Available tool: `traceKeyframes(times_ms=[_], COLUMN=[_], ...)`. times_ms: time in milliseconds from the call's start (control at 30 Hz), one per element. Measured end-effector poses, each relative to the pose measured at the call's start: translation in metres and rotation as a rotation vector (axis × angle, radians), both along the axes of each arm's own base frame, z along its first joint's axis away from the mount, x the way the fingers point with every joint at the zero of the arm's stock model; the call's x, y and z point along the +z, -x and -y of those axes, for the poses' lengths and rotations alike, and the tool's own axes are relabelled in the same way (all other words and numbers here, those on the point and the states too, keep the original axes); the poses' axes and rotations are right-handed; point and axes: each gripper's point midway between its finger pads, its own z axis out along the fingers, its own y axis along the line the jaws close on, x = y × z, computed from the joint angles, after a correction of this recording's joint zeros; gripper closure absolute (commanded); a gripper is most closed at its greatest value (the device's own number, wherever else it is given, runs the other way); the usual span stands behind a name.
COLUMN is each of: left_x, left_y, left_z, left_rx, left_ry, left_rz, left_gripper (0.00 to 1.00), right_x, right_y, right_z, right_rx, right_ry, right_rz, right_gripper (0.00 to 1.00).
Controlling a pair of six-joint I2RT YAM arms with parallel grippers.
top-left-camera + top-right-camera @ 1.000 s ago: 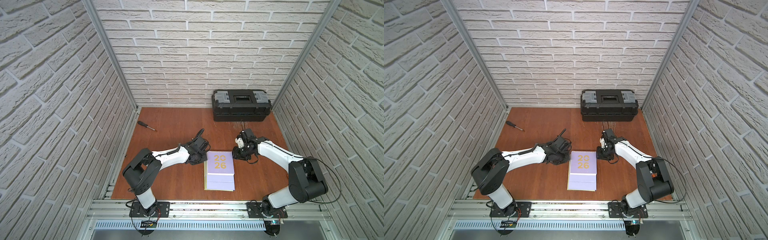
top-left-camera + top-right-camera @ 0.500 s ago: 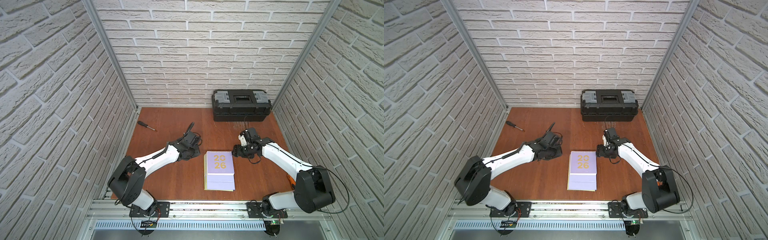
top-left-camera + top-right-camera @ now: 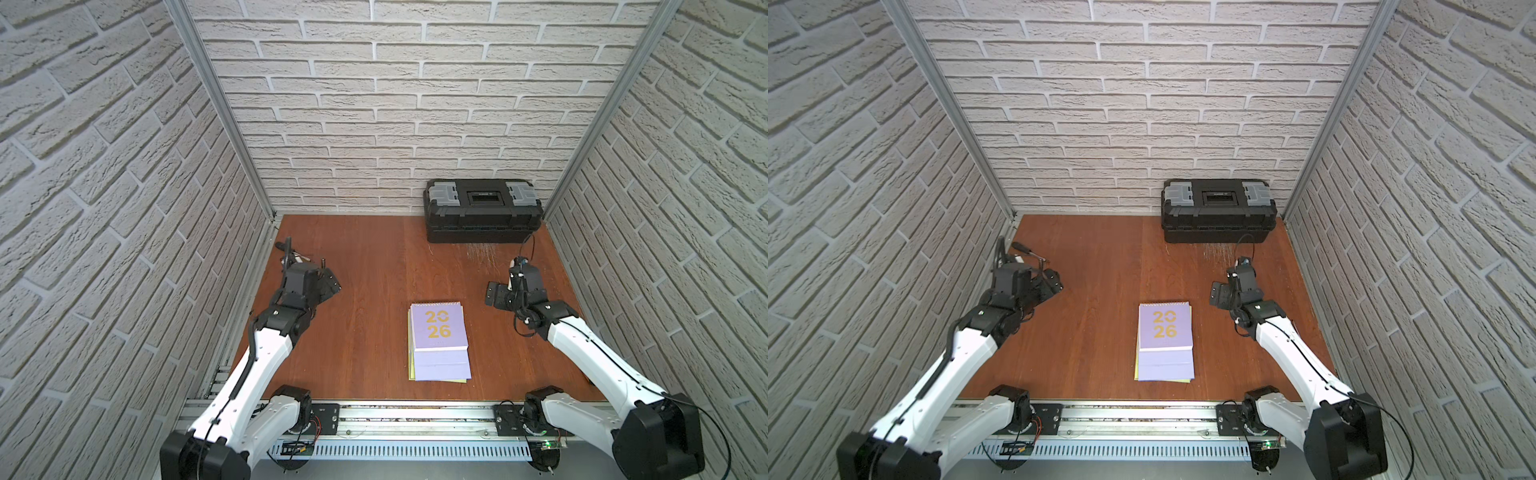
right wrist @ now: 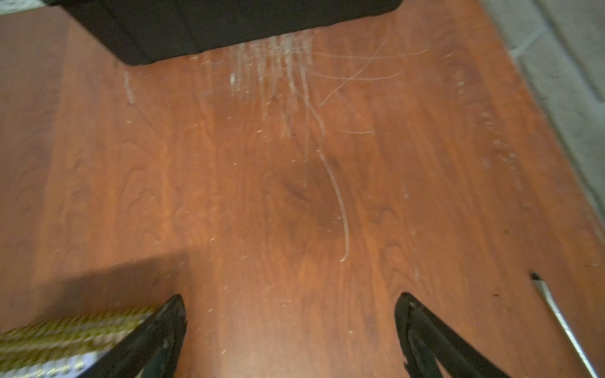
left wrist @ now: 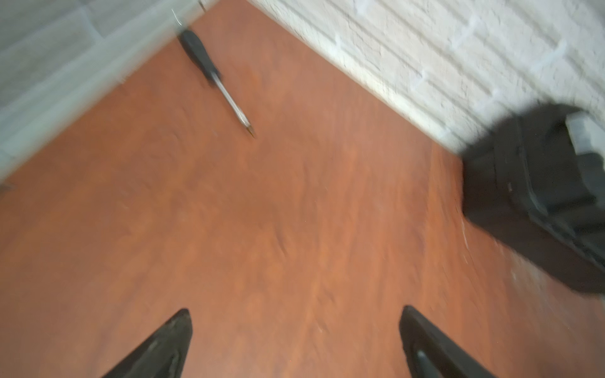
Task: Stack the calendars
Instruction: Reset both arms
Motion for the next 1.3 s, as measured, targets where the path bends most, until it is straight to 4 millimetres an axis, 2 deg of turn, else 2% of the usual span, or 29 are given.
traceKeyframes(times_ms=[133,267,400,500,600,767,833,933,1033,1133,1200,1300], left_x=[-0.005,-0.013,-0.019,-0.03,-0.051,-0.088,-0.102,-0.119,-0.112,-0.102,-0.106,-0.112], left_y=[0.008,0.005,-0.006,-0.016,-0.023,-0.045,-0.052,-0.048,-0.05,-0.055,-0.058,-0.063], left_z=[-0.025,-0.042,-0.057,-0.069,-0.077,-0.076,-0.073,-0.069,-0.066,-0.062,-0.06,-0.061], left_rx=[0.025,0.043,0.082,0.115,0.128,0.08,0.049,0.003,-0.012,-0.036,-0.062,-0.092], left_ry=[-0.175,-0.36,-0.491,-0.554,-0.602,-0.685,-0.708,-0.718,-0.705,-0.682,-0.667,-0.642], left_rz=[0.142,0.193,0.189,0.173,0.147,0.107,0.105,0.092,0.15,0.222,0.231,0.206], left_gripper=[0.02,0.02,0.02,0.02,0.02,0.02,0.02,0.02,0.02,0.02,0.02,0.02], right_x=[-0.018,-0.012,-0.011,-0.024,-0.037,-0.045,-0.041,-0.032,-0.03,-0.06,-0.069,-0.037], right_y=[0.006,-0.011,-0.033,-0.04,-0.043,-0.045,-0.045,-0.048,-0.051,-0.047,-0.049,-0.079], right_z=[0.028,0.044,0.053,0.056,0.058,0.059,0.057,0.054,0.049,0.047,0.047,0.047], right_rx=[-0.065,-0.101,-0.118,-0.112,-0.092,-0.079,-0.073,-0.063,-0.037,-0.007,0.001,-0.008], right_ry=[0.141,0.228,0.274,0.285,0.282,0.255,0.25,0.242,0.235,0.245,0.242,0.239], right_rz=[0.05,0.126,0.206,0.238,0.26,0.32,0.351,0.41,0.472,0.411,0.338,0.406], right_gripper=[0.01,0.01,0.01,0.01,0.01,0.01,0.0,0.0,0.0,0.0,0.01,0.01])
